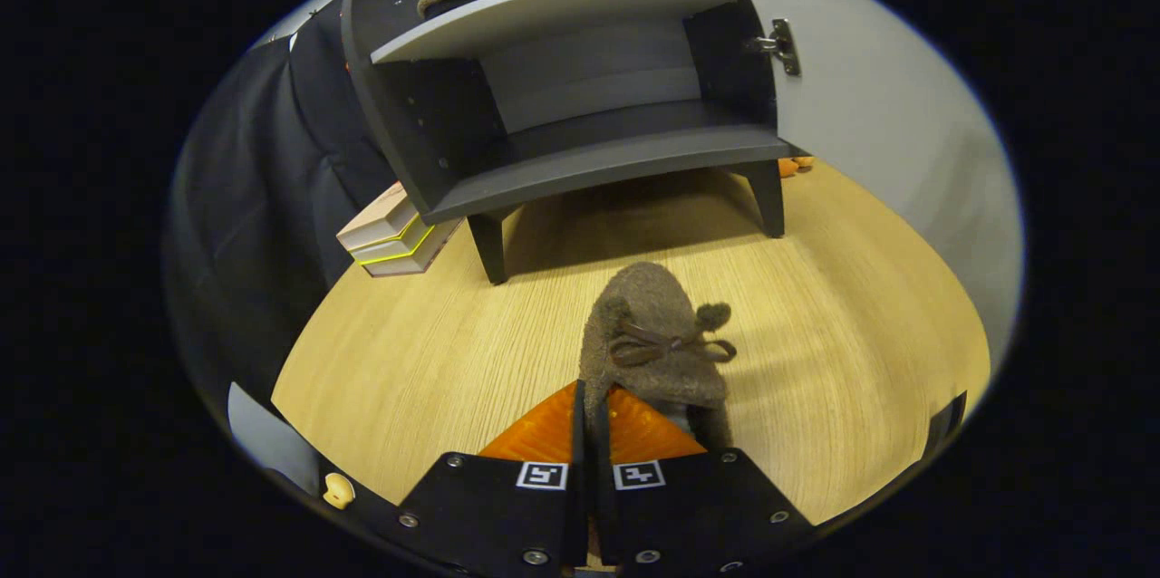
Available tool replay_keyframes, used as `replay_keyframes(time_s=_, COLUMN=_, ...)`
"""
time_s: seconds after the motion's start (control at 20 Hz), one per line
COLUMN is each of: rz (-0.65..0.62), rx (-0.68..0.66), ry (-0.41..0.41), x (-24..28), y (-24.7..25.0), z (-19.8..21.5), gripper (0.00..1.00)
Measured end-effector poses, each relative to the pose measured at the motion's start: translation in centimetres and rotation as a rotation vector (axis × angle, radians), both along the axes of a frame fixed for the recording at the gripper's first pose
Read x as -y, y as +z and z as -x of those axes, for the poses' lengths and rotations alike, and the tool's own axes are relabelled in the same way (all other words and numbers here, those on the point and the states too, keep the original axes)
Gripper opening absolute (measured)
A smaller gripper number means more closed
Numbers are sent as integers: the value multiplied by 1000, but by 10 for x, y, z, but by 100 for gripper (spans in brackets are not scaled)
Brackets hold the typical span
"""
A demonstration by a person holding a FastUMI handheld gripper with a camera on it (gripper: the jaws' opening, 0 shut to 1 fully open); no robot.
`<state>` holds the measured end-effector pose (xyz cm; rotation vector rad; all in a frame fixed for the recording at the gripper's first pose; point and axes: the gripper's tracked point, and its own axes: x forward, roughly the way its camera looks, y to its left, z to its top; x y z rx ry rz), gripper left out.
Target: Open the shoe cabinet door, grab the shoes and put them into the shoe cabinet, then close the shoe cabinet door.
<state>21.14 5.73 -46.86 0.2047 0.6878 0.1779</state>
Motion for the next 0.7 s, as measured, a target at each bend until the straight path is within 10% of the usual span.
replay_keyframes(time_s=0.7, rz=21, rx=256, ry=-4, x=8, y=201, z=0, gripper=4)
